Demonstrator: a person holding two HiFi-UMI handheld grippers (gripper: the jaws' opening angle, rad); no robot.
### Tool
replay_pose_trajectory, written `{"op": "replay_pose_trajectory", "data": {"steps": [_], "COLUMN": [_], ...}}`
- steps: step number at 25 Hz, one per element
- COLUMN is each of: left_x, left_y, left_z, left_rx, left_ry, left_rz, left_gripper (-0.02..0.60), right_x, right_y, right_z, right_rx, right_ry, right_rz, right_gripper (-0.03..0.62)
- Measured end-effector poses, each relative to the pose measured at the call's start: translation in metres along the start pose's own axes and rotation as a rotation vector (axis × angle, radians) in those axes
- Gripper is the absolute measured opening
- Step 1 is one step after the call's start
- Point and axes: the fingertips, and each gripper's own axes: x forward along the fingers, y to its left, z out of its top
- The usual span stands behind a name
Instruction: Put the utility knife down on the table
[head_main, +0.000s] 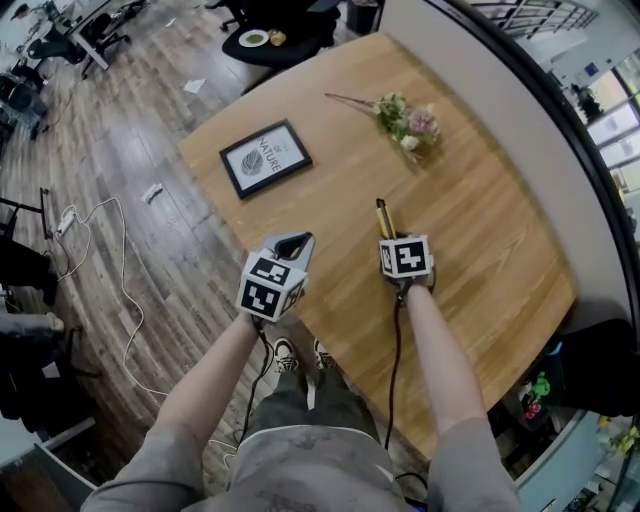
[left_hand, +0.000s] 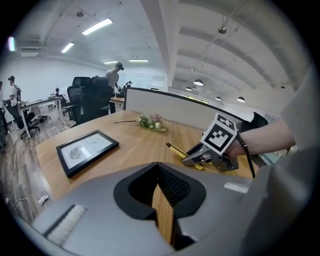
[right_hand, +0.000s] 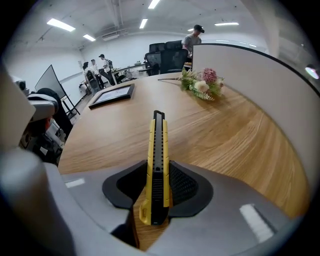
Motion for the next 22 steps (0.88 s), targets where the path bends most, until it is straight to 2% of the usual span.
{"op": "replay_pose_trajectory", "data": {"steps": [9, 12, 18, 22], "left_x": [-0.015, -0.027, -0.064, -0.098], "left_y": [-0.015, -0.015, -0.013, -0.014], "left_z": [0.004, 0.01, 0.047, 0.083], "left_rx": [0.085, 0.1, 0.131, 0.127], "left_ry": [0.012, -0.001, -0.083, -0.18], "left_rz": [-0.033, -0.024, 0.009, 0.02], "left_gripper": [-0.002, 0.0, -0.002, 0.0], "right_x": [-0.002, -0.016, -0.088, -0.152], "right_y": [-0.001, -0.001, 0.013, 0.029], "right_z": [0.002, 0.008, 0.051, 0.082], "right_rx": [0.016, 0.021, -0.027, -0.069], "right_ry": [-0.002, -0.034, -0.204, -0.344], "right_rz": [0.021, 0.014, 0.019, 0.041], "right_gripper": [0.14, 0.14, 0.14, 0.137]}}
